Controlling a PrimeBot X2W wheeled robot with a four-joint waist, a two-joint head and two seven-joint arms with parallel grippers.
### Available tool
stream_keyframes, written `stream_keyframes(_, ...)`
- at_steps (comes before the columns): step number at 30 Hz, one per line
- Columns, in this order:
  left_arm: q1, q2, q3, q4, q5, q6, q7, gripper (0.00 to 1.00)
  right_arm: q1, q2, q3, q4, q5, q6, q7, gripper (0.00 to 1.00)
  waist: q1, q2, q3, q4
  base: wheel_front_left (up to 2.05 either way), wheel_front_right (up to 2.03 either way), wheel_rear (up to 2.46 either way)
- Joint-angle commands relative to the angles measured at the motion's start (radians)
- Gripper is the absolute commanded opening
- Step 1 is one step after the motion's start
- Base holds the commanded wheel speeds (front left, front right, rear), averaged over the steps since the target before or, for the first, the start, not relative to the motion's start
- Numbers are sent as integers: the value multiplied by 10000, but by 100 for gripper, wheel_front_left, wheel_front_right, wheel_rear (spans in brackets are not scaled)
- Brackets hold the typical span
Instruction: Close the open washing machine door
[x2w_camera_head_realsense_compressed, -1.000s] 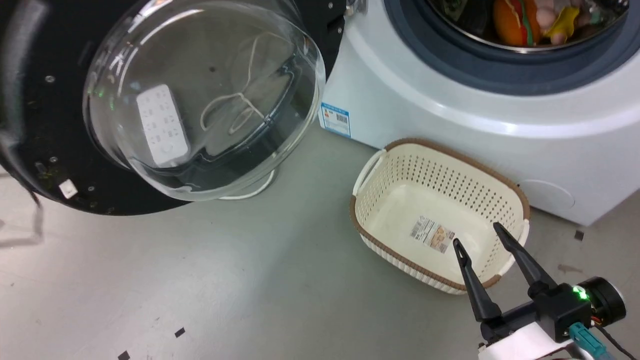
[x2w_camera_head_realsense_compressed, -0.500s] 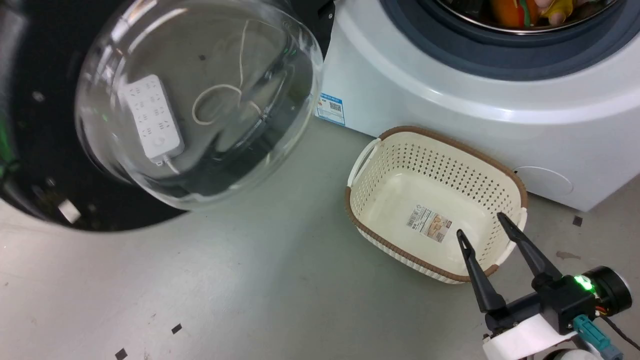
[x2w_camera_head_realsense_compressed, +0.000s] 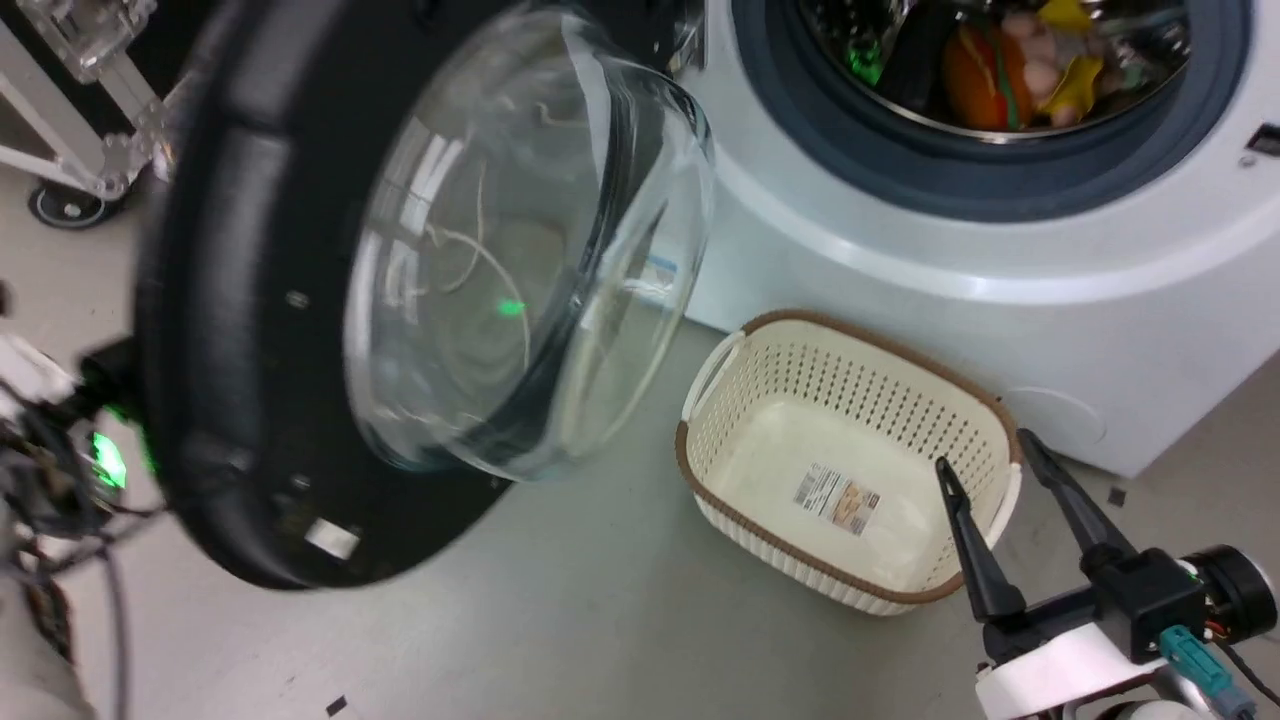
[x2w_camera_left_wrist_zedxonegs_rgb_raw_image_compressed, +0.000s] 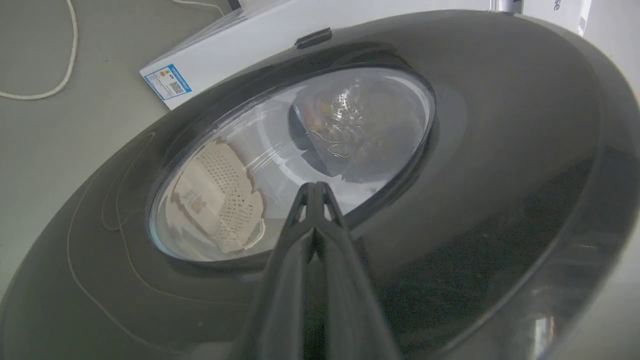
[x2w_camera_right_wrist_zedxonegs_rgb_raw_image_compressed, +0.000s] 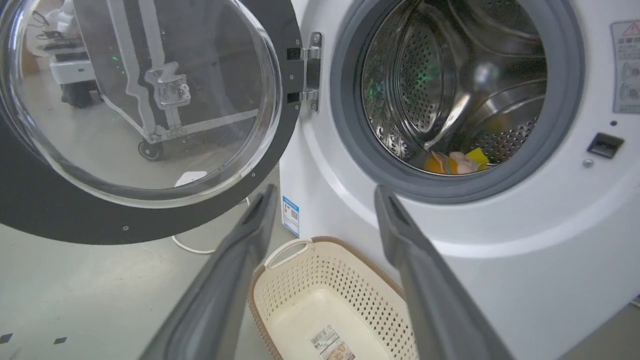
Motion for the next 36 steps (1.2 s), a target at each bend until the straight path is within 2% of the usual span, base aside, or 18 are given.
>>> stream_keyframes(1, 524, -393, -195, -519, -147, 82, 271, 0, 48, 92, -140, 52, -79, 6, -44, 100, 1, 0, -257, -98, 0, 0, 0)
stream_keyframes(11, 2747, -2365, -830, -3072, -826, 416, 630, 0, 211, 299, -922, 90, -137, 6, -44, 100, 1, 0, -869, -716, 0, 0, 0)
stream_keyframes(14, 3451, -2641, -1303, -3742, -1126, 375, 480, 0, 190, 325, -1110, 73, -167, 6, -44, 100, 1, 0, -891, -1086, 0, 0, 0)
stream_keyframes(18, 4102, -2729, -1875, -4253, -1604, 366, 78, 0, 165, 341, -1267, 46, -196, 6, -44, 100, 1, 0, -853, -1523, 0, 0, 0)
stream_keyframes(19, 4470, -2739, -2484, -4464, -2076, 302, -437, 0, 152, 347, -1328, 21, -225, 6, -44, 100, 1, 0, -760, -1826, 0, 0, 0)
stream_keyframes(20, 4470, -2739, -2484, -4464, -2076, 302, -437, 0, 152, 347, -1328, 21, -225, 6, -44, 100, 1, 0, -760, -1826, 0, 0, 0)
stream_keyframes(22, 4910, -2743, -3959, -4735, -2557, -51, -1653, 0, 115, 351, -1408, 10, -275, 6, -44, 100, 1, 0, -506, -2479, 0, 0, 0)
stream_keyframes(26, 4829, -2745, -5115, -4511, -2776, -213, -3034, 0, -7, 354, -1379, -38, -264, 6, -44, 100, 1, 0, -166, -3215, 0, 0, 0)
stream_keyframes(31, 4166, -2745, -6072, -3526, -2845, -352, -4958, 0, -198, 359, -1271, -42, -196, 6, -44, 100, 1, 0, 281, -4313, 0, 0, 0)
stream_keyframes(36, 2943, -2746, -6627, -2299, -3402, -431, -7034, 0, -330, 368, -1218, -1, -54, 6, -44, 100, 1, 0, 731, -5308, 0, 0, 0)
